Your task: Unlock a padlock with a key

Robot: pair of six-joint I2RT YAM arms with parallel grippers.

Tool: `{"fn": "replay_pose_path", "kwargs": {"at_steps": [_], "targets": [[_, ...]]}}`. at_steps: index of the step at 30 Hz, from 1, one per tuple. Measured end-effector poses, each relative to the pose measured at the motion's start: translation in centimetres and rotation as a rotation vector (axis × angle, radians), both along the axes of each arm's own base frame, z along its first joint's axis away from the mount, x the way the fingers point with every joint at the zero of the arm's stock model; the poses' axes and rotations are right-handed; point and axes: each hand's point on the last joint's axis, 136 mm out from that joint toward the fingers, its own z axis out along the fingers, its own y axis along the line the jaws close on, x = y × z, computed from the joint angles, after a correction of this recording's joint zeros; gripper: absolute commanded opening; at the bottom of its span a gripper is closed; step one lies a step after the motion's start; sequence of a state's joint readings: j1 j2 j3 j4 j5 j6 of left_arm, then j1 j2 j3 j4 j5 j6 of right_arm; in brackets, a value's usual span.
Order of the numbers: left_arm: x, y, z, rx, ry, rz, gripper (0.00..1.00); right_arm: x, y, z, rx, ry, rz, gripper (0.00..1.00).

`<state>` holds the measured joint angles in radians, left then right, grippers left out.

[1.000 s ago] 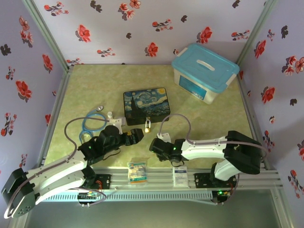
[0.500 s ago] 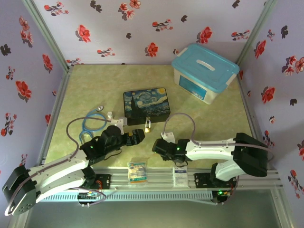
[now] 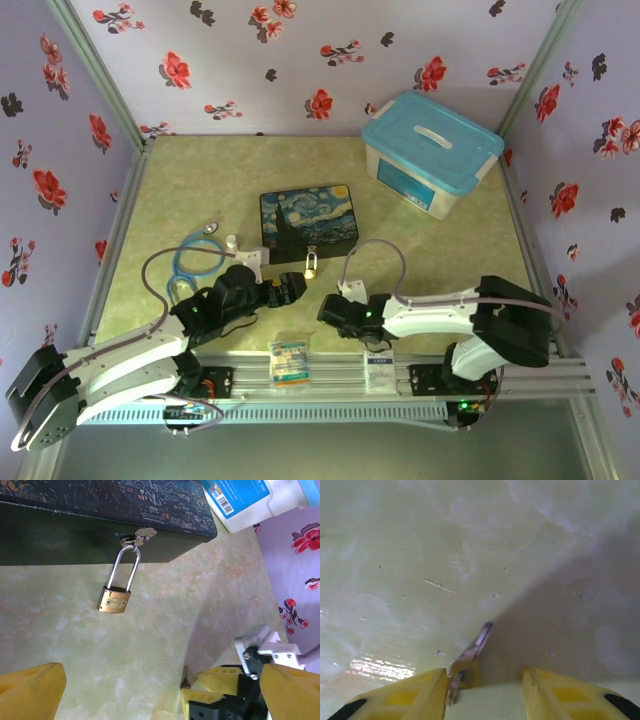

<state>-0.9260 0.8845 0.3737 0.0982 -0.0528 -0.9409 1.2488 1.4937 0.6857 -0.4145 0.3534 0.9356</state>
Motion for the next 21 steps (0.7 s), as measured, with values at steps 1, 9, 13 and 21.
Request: {"fn": "replay_pose_path", "kwargs": {"at_steps": [1, 9, 13, 21], "targets": [[0.0, 0.0, 0.0, -0.001, 0.000, 0.000, 1.00, 0.2, 0.3, 0.1, -0.002, -0.007, 0.000, 0.39], [0.0, 0.0, -0.1, -0.002, 0.003, 0.001, 1.00, 0.3, 1.3, -0.1, -0.005, -0.015, 0.008, 0.27], [0.1, -0.2, -0.8, 0.013, 0.014, 0.001, 1.00, 0.3, 1.3, -0.1, 0.010, -0.020, 0.005, 0.20], [0.3, -0.5, -2.7, 0.068, 0.055, 0.000, 1.00, 0.2, 0.9, 0.1, 0.054, -0.042, 0.022, 0.03]]}}
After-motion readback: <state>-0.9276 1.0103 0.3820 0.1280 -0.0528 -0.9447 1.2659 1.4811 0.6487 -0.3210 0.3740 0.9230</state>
